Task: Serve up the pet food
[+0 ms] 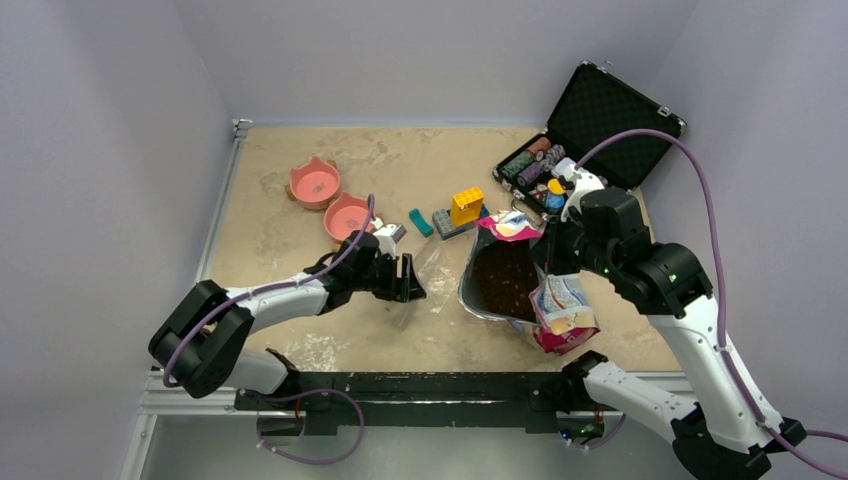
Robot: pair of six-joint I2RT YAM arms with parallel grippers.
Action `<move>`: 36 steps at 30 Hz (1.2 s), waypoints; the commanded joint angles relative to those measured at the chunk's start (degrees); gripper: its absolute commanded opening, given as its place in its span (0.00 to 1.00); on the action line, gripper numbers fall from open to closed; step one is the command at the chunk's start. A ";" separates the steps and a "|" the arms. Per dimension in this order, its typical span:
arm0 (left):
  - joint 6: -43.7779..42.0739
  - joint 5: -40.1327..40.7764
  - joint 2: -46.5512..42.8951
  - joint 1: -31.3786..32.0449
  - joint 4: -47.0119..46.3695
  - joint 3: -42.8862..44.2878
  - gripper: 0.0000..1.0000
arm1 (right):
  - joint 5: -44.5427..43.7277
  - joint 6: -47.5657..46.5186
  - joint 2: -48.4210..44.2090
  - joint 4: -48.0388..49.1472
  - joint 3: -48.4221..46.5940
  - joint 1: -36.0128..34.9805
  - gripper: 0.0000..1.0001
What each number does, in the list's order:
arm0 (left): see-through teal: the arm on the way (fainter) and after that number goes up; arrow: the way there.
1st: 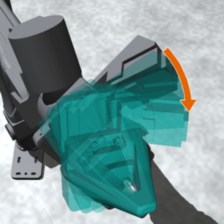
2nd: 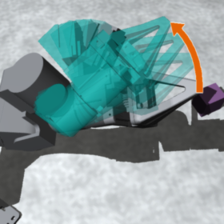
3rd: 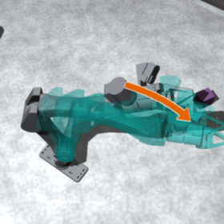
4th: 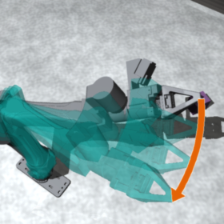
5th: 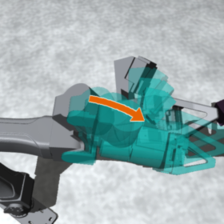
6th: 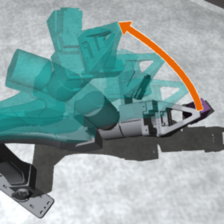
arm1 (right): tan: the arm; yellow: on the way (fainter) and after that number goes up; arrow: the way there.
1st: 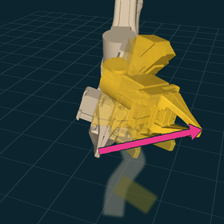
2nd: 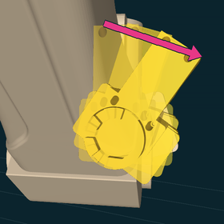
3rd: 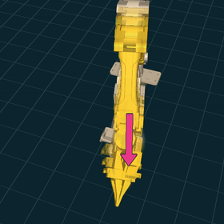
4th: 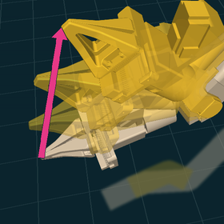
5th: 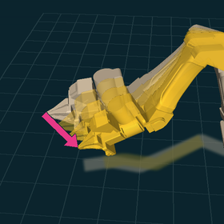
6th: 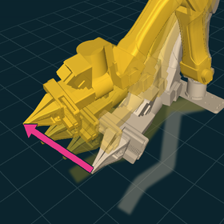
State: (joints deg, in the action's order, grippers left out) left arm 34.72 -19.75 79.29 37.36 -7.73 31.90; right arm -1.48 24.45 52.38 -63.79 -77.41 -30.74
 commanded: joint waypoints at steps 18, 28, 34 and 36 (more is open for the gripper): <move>-4.66 18.77 9.80 10.26 -2.90 2.04 0.57 | 4.48 1.09 0.08 -2.71 -1.45 -0.54 0.00; -2.14 23.36 -2.69 14.08 6.31 2.84 0.57 | 5.60 0.78 0.68 -1.89 -1.05 -0.55 0.00; -7.52 19.21 -2.73 14.49 11.82 6.99 0.48 | 5.04 1.13 -0.50 -1.06 0.85 -0.47 0.00; -10.31 17.18 -0.68 14.58 12.26 8.61 0.58 | 4.63 1.13 -0.73 -1.15 0.65 -0.58 0.00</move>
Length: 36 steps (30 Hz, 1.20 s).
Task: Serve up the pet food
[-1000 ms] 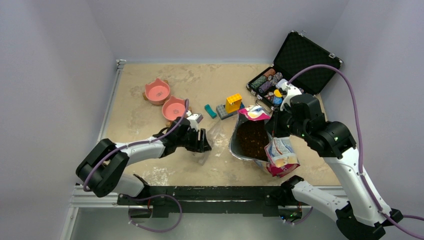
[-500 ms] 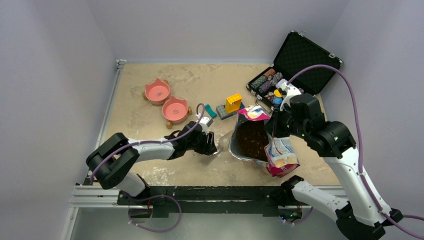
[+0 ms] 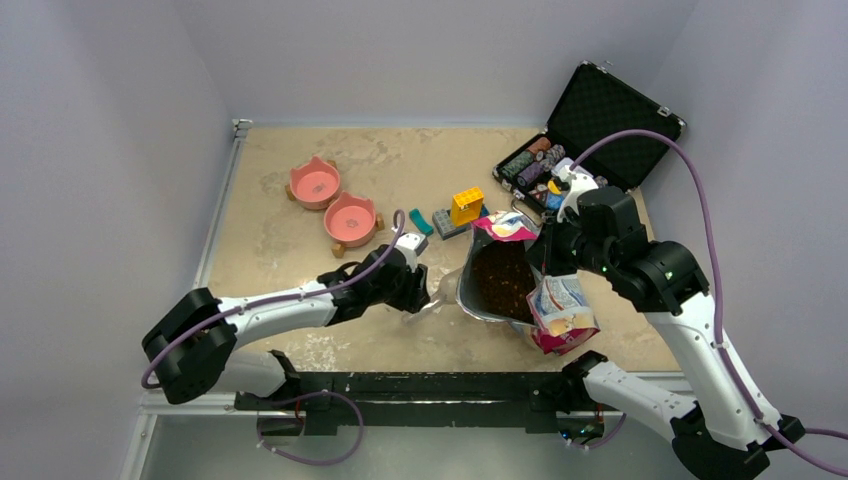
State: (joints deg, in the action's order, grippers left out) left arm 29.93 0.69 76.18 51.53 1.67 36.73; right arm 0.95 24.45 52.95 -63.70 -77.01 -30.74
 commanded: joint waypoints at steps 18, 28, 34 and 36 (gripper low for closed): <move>-11.76 7.02 20.16 6.58 4.96 11.82 0.45 | 1.99 1.47 -0.91 -2.31 -0.67 -0.50 0.00; 2.56 -22.21 9.99 -1.96 -5.98 2.28 0.00 | 1.39 1.66 -0.98 -2.11 -1.65 -0.53 0.00; 30.29 -54.55 14.24 -8.08 -45.07 -6.25 0.00 | 2.00 2.10 -2.06 -1.86 -0.59 -0.50 0.00; 42.37 -54.27 14.92 -9.64 -61.05 -8.88 0.00 | 0.81 2.00 -2.23 -2.03 -0.41 -0.53 0.00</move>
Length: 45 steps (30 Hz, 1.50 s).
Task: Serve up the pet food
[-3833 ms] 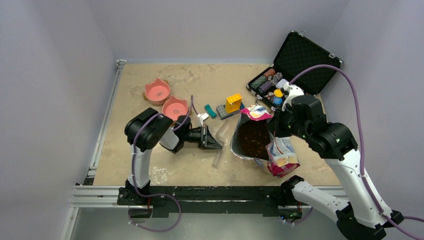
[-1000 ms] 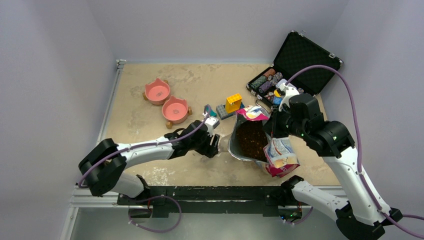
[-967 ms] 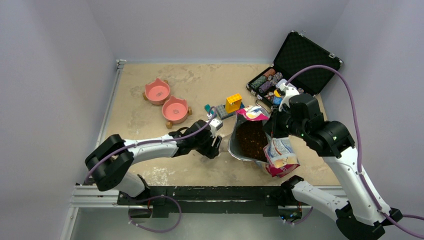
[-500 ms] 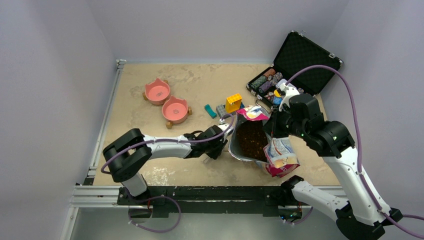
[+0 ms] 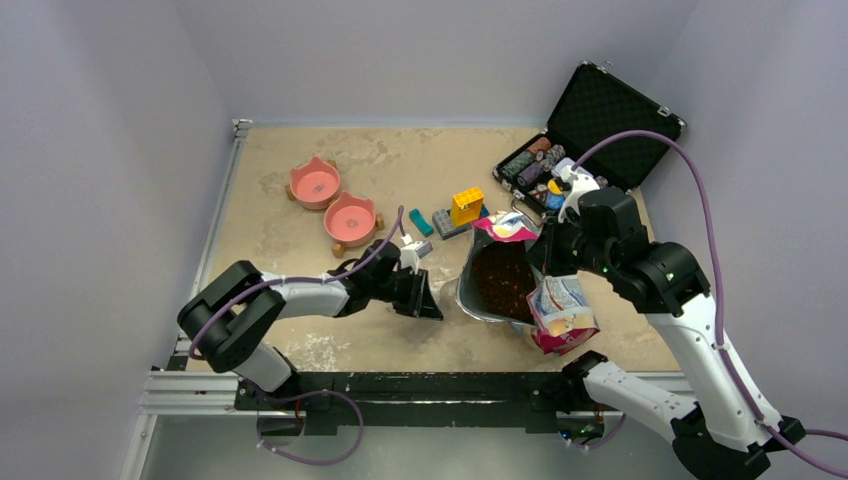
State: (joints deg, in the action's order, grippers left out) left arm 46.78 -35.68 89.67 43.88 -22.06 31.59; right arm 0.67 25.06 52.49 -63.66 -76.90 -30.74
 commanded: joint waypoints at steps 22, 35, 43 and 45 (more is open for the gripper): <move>50.17 -5.66 27.04 -5.98 -52.05 0.74 0.10 | -2.16 -1.11 -1.60 -2.39 -1.14 -0.53 0.00; 53.59 2.53 21.76 -6.09 -59.54 -8.72 0.66 | -1.10 -1.75 -0.37 -1.16 -1.16 -0.50 0.00; 33.60 2.46 2.25 -8.00 -24.62 -11.73 0.94 | -0.93 -1.60 -1.13 -0.77 -0.14 -0.52 0.00; 21.55 5.43 -5.98 -7.93 -0.20 -6.17 0.94 | -0.93 -1.59 -1.33 -0.77 0.19 -0.52 0.00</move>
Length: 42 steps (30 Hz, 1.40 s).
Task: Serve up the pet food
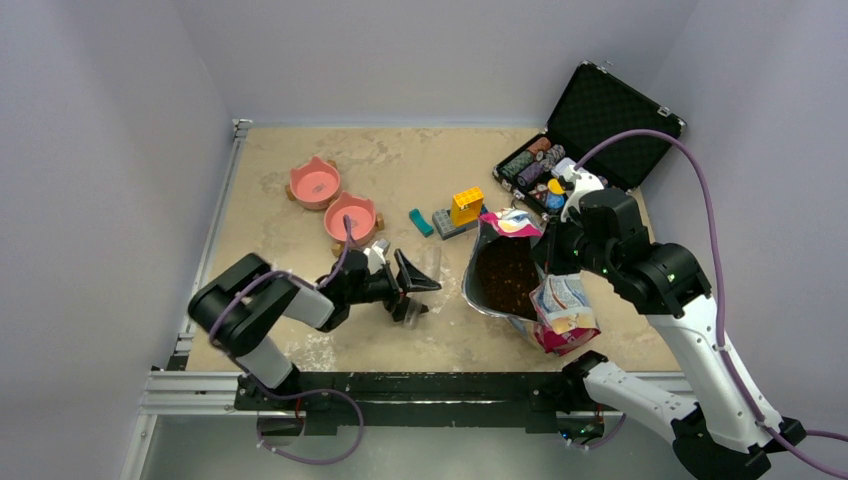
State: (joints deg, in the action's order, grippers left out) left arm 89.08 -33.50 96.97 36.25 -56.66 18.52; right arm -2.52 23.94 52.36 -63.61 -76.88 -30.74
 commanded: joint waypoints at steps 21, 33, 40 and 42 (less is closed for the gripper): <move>-42.12 10.44 -7.70 1.75 58.85 24.02 0.72 | 2.30 -0.08 -0.16 -0.63 -0.62 -0.55 0.00; -40.24 17.83 -8.25 3.89 51.42 23.14 0.57 | 2.31 -0.12 0.58 -0.52 -0.70 -0.52 0.00; -35.97 20.26 -9.59 3.77 43.32 17.00 0.54 | 2.26 -0.54 1.16 -1.44 -1.93 -0.50 0.00; -33.99 20.00 -9.45 3.67 39.44 14.94 0.55 | 3.36 -0.65 1.17 -1.67 -1.98 -0.51 0.00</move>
State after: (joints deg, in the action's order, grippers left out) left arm 51.09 -15.25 88.77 40.21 -8.47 37.43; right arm -1.96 23.94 53.28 -63.55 -77.08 -30.74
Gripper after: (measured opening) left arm 0.545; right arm 0.008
